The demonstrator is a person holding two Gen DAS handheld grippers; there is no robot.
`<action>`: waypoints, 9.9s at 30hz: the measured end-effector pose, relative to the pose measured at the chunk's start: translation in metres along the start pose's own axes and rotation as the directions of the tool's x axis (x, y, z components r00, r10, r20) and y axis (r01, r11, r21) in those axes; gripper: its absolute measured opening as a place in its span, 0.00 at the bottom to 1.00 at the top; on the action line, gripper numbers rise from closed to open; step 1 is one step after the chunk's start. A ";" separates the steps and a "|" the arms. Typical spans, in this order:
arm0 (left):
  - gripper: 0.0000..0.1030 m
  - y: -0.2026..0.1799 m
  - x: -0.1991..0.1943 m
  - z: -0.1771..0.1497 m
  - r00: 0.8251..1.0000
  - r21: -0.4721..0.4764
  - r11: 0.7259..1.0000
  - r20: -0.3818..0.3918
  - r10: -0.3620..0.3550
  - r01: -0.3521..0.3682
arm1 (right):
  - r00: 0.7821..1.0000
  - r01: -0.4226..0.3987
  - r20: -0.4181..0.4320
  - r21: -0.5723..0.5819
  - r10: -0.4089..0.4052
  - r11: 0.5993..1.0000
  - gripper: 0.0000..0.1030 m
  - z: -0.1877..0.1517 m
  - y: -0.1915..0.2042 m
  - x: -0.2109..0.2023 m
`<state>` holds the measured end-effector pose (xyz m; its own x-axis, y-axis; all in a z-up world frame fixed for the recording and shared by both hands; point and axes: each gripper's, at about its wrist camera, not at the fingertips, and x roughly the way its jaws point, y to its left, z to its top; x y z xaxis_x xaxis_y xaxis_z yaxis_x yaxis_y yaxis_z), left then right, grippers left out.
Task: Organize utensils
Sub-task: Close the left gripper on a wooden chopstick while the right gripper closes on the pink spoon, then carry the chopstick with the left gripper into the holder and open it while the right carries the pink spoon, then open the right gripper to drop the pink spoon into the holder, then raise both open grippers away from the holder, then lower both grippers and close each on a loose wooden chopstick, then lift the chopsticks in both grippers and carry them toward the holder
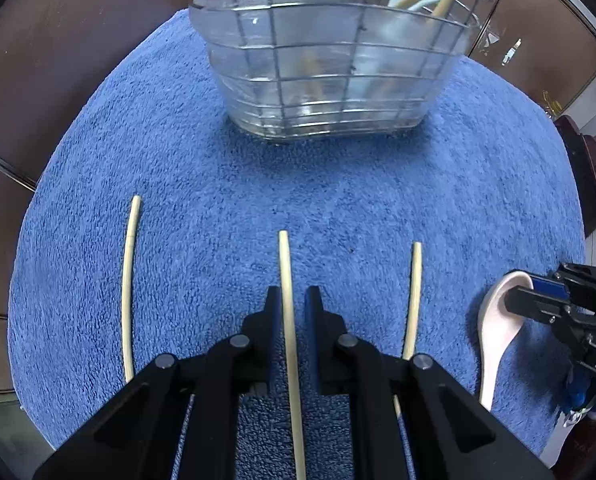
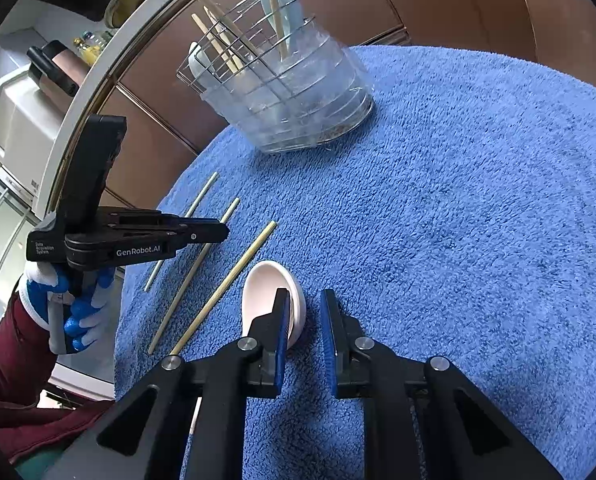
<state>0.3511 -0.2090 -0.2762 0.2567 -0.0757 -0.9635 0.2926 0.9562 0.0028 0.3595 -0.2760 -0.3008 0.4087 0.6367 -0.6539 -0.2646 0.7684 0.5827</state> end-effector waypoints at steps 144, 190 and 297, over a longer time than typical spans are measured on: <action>0.64 0.118 -0.378 -0.197 0.305 -0.242 0.962 0.932 0.196 0.122 | 0.272 0.640 0.894 0.107 -0.355 0.761 1.00 -0.079 0.321 -0.251; 0.64 0.170 -0.315 -0.201 0.522 -0.333 0.931 0.826 0.213 0.146 | 0.378 0.506 0.803 0.238 -0.461 0.829 1.00 -0.086 0.272 -0.234; 0.05 0.153 -0.100 -0.050 0.945 -0.103 0.984 0.309 -0.105 0.143 | 0.945 0.312 0.076 0.097 -0.319 0.945 0.06 0.011 0.151 -0.013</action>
<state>0.3245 -0.0408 -0.1924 0.4964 -0.2595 -0.8284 0.2299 0.9595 -0.1628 0.3239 -0.1686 -0.1991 0.5369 0.3513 -0.7670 -0.0381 0.9183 0.3939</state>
